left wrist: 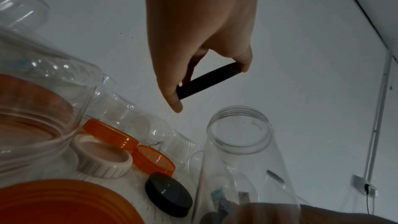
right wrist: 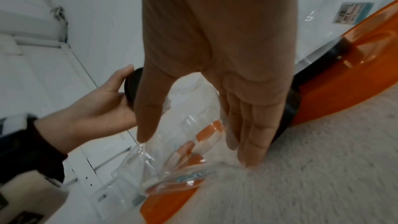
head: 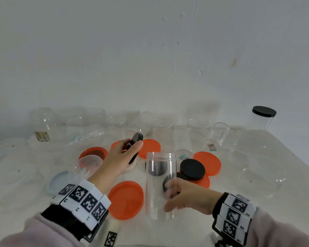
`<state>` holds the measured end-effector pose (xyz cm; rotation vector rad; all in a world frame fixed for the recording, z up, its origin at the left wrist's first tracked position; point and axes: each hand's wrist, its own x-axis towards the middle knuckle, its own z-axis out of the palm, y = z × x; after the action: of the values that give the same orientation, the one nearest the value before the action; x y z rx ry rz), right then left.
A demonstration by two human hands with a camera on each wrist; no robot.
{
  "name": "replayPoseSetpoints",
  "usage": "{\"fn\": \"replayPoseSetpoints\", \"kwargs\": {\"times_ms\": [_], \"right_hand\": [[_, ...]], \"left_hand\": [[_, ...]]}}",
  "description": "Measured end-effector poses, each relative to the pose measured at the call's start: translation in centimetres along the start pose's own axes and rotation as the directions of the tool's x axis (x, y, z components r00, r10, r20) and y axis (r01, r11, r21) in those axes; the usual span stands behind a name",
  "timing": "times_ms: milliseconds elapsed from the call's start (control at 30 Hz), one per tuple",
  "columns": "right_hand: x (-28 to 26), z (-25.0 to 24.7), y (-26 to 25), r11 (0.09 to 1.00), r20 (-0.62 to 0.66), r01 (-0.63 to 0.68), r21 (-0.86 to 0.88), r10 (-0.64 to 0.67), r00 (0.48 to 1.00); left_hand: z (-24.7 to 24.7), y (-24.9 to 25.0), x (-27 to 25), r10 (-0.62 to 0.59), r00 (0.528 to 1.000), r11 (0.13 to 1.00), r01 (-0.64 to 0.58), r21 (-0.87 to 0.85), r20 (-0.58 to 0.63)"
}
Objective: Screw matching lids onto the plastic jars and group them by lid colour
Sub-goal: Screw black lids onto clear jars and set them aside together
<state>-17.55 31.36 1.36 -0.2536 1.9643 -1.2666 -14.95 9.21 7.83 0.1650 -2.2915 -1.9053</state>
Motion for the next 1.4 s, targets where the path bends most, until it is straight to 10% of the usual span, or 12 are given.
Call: {"fn": "replayPoseSetpoints", "kwargs": {"times_ms": [567,1200,1400], "right_hand": [[2.8,-0.1,-1.4,0.938,-0.157,0.105,-0.33,-0.164,0.974],[2.7,-0.7,-2.3,0.927,-0.146,0.359,-0.109,-0.372,0.917],[1.6,-1.7,-3.2,0.935,-0.113,0.281,-0.217,-0.31,0.944]], "left_hand": [[1.4,0.7,-0.3,0.217,0.962,0.961,-0.24,0.135,0.164],[4.3,0.4,1.4,0.151,0.947,0.752,-0.296,0.589,0.283],[3.4,-0.4,1.0,0.121,0.95,0.872,-0.24,0.426,0.288]]}}
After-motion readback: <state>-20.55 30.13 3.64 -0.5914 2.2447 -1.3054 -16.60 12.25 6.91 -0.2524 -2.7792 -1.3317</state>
